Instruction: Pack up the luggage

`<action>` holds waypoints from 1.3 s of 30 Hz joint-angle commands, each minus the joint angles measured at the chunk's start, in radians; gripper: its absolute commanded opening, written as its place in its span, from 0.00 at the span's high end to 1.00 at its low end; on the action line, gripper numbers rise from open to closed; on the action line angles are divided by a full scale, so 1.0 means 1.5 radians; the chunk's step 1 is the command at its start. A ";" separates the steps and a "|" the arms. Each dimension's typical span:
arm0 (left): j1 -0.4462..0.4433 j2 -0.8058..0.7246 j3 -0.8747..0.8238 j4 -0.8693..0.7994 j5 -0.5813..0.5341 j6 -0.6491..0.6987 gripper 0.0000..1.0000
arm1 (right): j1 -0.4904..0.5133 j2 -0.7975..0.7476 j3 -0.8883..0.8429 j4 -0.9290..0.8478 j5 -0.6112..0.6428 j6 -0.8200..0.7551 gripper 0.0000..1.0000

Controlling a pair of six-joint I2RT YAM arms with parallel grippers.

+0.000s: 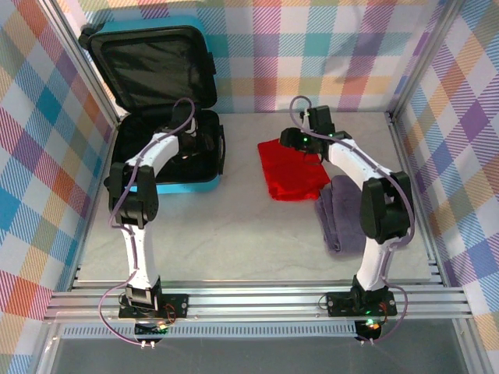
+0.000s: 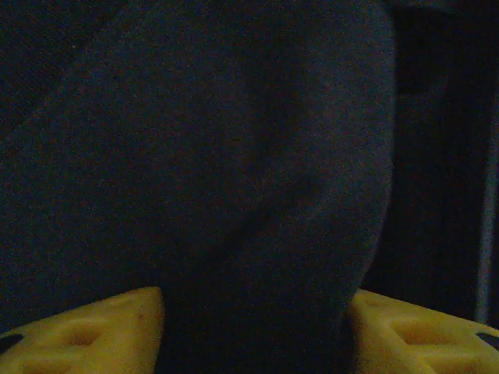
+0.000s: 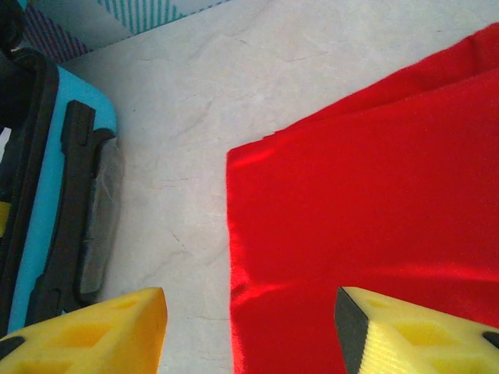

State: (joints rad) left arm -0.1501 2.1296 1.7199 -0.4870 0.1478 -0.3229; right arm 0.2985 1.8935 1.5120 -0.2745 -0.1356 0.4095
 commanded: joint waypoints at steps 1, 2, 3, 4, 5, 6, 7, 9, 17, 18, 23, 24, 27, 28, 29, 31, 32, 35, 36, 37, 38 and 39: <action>-0.007 0.015 0.024 0.015 -0.013 -0.021 0.42 | -0.022 -0.030 -0.012 0.004 -0.020 -0.016 0.40; -0.006 0.013 0.025 0.015 -0.015 -0.021 0.42 | -0.027 -0.033 -0.016 0.001 -0.021 -0.019 0.40; -0.007 0.008 0.026 0.013 -0.017 -0.020 0.42 | -0.034 -0.037 -0.020 -0.003 -0.021 -0.022 0.40; -0.007 0.000 0.027 0.011 -0.021 -0.019 0.42 | -0.040 -0.040 -0.024 -0.005 -0.021 -0.024 0.40; -0.008 -0.014 0.027 0.009 -0.025 -0.018 0.41 | -0.047 -0.045 -0.028 -0.009 -0.021 -0.028 0.40; -0.010 -0.029 0.027 0.005 -0.029 -0.018 0.41 | -0.054 -0.049 -0.033 -0.013 -0.019 -0.032 0.40; -0.012 -0.045 0.027 0.003 -0.034 -0.018 0.41 | -0.059 -0.054 -0.038 -0.017 -0.017 -0.033 0.40; -0.021 -0.083 0.029 -0.007 -0.049 -0.016 0.40 | -0.075 -0.061 -0.049 -0.021 -0.020 -0.037 0.39; -0.109 -0.160 0.056 -0.086 -0.100 -0.022 0.36 | -0.113 -0.065 -0.074 -0.047 -0.017 -0.043 0.39; -0.124 -0.163 0.055 -0.090 -0.098 -0.024 0.36 | -0.115 -0.066 -0.077 -0.050 -0.020 -0.047 0.39; -0.194 -0.146 0.040 -0.081 -0.055 -0.072 0.35 | -0.115 -0.051 -0.076 -0.064 -0.039 -0.055 0.39; -0.210 -0.135 0.042 -0.080 -0.047 -0.074 0.34 | -0.115 -0.048 -0.079 -0.063 -0.049 -0.054 0.39; -0.250 -0.098 0.055 -0.087 -0.055 -0.089 0.34 | -0.113 -0.046 -0.098 -0.055 -0.067 -0.049 0.40; -0.258 -0.084 0.057 -0.089 -0.055 -0.094 0.34 | -0.113 -0.045 -0.104 -0.054 -0.069 -0.047 0.40; -0.265 -0.069 0.056 -0.089 -0.057 -0.107 0.34 | -0.113 -0.042 -0.108 -0.054 -0.071 -0.046 0.40; -0.276 -0.041 0.046 -0.074 -0.038 -0.125 0.34 | -0.112 -0.037 -0.117 -0.050 -0.076 -0.045 0.40; -0.280 -0.025 0.042 -0.068 -0.031 -0.135 0.34 | -0.112 -0.034 -0.122 -0.046 -0.078 -0.044 0.40; -0.288 0.008 0.039 -0.050 -0.016 -0.148 0.34 | -0.108 -0.024 -0.126 -0.043 -0.085 -0.042 0.40; -0.290 0.016 0.039 -0.045 -0.012 -0.151 0.34 | -0.106 -0.019 -0.128 -0.041 -0.087 -0.043 0.40; -0.291 0.021 0.039 -0.041 -0.008 -0.152 0.34 | -0.103 -0.015 -0.128 -0.042 -0.088 -0.043 0.40; -0.293 0.029 0.039 -0.038 -0.008 -0.154 0.34 | -0.100 -0.010 -0.128 -0.044 -0.086 -0.043 0.40; -0.294 0.038 0.040 -0.036 -0.007 -0.157 0.34 | -0.097 -0.006 -0.131 -0.044 -0.085 -0.042 0.40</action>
State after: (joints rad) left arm -0.5854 2.1792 1.7786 -0.5701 0.1120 -0.5220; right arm 0.1352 1.8515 1.3296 -0.3416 -0.2379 0.3504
